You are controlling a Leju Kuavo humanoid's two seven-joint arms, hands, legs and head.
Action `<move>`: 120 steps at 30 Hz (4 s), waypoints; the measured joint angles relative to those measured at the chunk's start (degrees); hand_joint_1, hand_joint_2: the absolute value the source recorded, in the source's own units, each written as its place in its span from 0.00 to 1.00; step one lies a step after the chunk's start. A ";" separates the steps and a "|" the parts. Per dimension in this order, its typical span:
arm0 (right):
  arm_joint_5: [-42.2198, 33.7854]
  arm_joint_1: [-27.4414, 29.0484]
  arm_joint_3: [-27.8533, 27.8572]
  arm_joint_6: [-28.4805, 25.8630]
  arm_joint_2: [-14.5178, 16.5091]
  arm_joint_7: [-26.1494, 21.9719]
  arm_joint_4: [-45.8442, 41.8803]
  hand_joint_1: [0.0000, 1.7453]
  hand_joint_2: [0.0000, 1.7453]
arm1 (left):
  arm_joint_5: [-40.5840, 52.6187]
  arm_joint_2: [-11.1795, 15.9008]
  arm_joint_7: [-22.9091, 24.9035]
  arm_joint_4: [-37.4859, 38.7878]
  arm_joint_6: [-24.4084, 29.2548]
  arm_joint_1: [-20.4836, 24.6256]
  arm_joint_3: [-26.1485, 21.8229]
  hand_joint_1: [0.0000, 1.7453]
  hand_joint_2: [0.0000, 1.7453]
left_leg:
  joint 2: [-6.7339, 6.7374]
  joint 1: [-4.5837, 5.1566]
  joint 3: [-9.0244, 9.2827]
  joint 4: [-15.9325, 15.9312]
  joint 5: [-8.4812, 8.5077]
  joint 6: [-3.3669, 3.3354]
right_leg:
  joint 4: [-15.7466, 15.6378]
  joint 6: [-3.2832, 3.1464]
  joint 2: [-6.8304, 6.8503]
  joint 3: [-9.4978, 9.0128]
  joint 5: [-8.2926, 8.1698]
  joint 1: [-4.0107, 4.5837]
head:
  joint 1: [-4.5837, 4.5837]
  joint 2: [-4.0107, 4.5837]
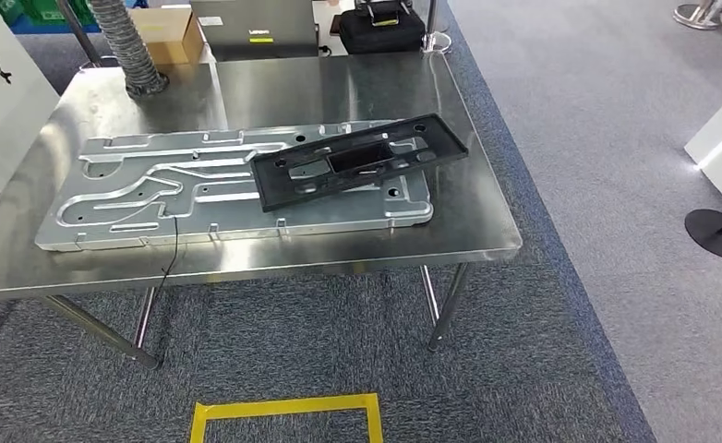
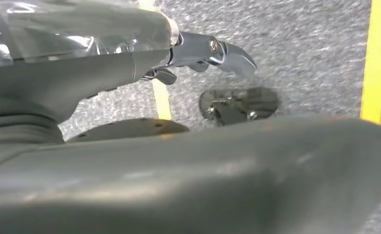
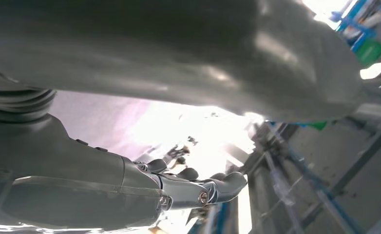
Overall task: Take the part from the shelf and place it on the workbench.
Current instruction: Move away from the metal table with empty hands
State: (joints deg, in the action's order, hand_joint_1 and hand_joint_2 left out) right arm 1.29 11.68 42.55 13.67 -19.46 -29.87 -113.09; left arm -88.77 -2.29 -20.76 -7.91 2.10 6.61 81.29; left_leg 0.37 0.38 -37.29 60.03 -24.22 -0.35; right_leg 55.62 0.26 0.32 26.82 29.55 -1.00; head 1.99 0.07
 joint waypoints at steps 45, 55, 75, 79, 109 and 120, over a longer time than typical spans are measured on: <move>36.71 -15.41 24.51 -22.24 14.39 3.71 92.27 0.00 0.00 | 0.65 -0.21 0.01 0.00 0.72 0.53 2.92 0.00 0.00 | -0.08 -0.63 9.91 -4.16 -5.01 -1.04 | 1.15 2.11 0.25 7.70 -5.93 0.12 | 0.00 0.00; 39.75 -16.03 24.20 -22.84 16.22 9.18 97.81 0.00 0.25 | 0.45 -0.22 -0.17 -0.01 0.97 0.47 3.17 0.00 0.00 | 0.15 0.41 4.34 -2.92 -1.09 -2.63 | 6.55 1.34 -0.06 3.18 0.58 0.58 | 0.00 0.00; 44.44 -16.59 20.36 -22.95 22.77 19.63 101.20 0.00 0.00 | 0.75 0.14 0.80 -0.02 0.93 0.59 3.28 0.00 0.00 | -0.10 -0.97 9.45 -2.97 -5.34 -0.44 | 1.93 1.22 0.22 6.53 -4.78 0.78 | 0.00 -0.02; 45.45 -16.49 19.60 -21.65 23.32 21.27 101.44 0.00 0.50 | 0.50 0.15 1.79 -0.02 0.94 0.64 3.28 0.00 0.00 | 0.18 -0.98 7.20 -3.18 -3.32 -2.17 | 9.71 2.28 -0.07 9.73 2.61 0.31 | -0.01 -0.01; 48.29 -16.71 17.06 -18.97 25.10 28.69 101.70 0.00 1.00 | 2.56 0.32 8.91 0.00 4.76 0.68 5.69 0.00 1.00 | 0.32 -0.64 10.95 -5.10 -5.04 -1.98 | 7.12 1.44 0.02 9.79 -1.63 0.80 | 0.00 0.00; 42.41 -13.39 9.51 -18.42 25.07 28.85 101.81 0.00 1.00 | 13.62 0.21 11.11 -2.77 3.63 0.15 -3.40 0.00 1.00 | 0.40 -0.28 8.85 -3.88 -4.08 -0.50 | 1.08 0.78 -0.15 3.39 -2.05 0.64 | 0.00 0.00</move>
State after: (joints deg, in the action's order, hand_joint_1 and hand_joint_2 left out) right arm 43.70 -1.71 52.06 -4.75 5.61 -1.02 -11.28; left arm -75.14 -2.08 -9.65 -10.68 5.73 6.76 77.89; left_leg 0.78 0.10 -28.44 56.15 -28.30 -0.85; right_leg 56.69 1.04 0.17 30.21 27.50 -0.36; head 1.99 0.07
